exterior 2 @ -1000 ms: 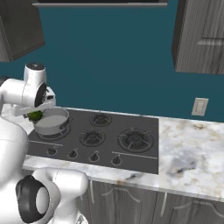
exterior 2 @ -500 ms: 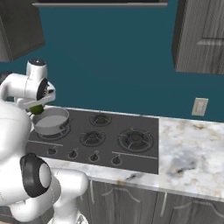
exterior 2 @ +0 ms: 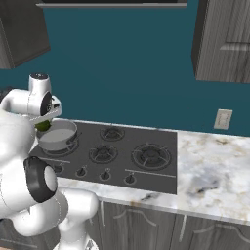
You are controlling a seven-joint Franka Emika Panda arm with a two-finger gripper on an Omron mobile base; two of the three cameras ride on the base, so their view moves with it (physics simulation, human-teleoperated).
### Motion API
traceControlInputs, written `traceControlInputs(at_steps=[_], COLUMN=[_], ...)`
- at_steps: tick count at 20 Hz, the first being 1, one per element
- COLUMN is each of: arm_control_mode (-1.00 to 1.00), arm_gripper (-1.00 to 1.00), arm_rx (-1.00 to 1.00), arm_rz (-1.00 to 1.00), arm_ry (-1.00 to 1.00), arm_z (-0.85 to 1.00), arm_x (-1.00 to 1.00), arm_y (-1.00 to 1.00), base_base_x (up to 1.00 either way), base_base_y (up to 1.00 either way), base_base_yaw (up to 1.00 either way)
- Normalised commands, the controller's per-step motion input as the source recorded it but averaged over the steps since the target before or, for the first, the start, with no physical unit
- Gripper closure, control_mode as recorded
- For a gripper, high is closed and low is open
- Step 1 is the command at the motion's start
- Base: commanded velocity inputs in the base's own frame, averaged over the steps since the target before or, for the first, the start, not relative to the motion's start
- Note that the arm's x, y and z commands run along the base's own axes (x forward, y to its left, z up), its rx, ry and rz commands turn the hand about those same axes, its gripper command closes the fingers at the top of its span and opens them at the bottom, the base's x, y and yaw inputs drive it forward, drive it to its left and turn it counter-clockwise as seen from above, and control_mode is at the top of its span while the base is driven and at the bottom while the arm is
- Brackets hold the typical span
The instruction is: Turn on the burner for the pot on the stove. Wait thirty seconds for the pot to heat up. Then add the lime to the pot.
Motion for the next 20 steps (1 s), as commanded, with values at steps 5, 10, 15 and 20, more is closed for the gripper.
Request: traceControlInputs(at_steps=[5,10,15,20], arm_control_mode=[-1.00,-1.00,-1.00,-1.00], arm_gripper=[1.00,1.00,1.00,1.00], arm_rx=[0.00,0.00,0.00,-0.01], arm_rz=[0.00,0.00,0.00,0.00], arm_ry=[0.03,0.00,0.00,0.00], arm_z=[-0.12,-0.22,-0.26,-0.32], arm_x=[0.36,0.40,0.44,0.37], arm_y=[0.26,0.21,0.07,0.07], base_base_x=[0.00,0.00,0.00,0.00], base_base_y=[0.00,0.00,0.00,0.00], base_base_yaw=[0.00,0.00,0.00,0.00])
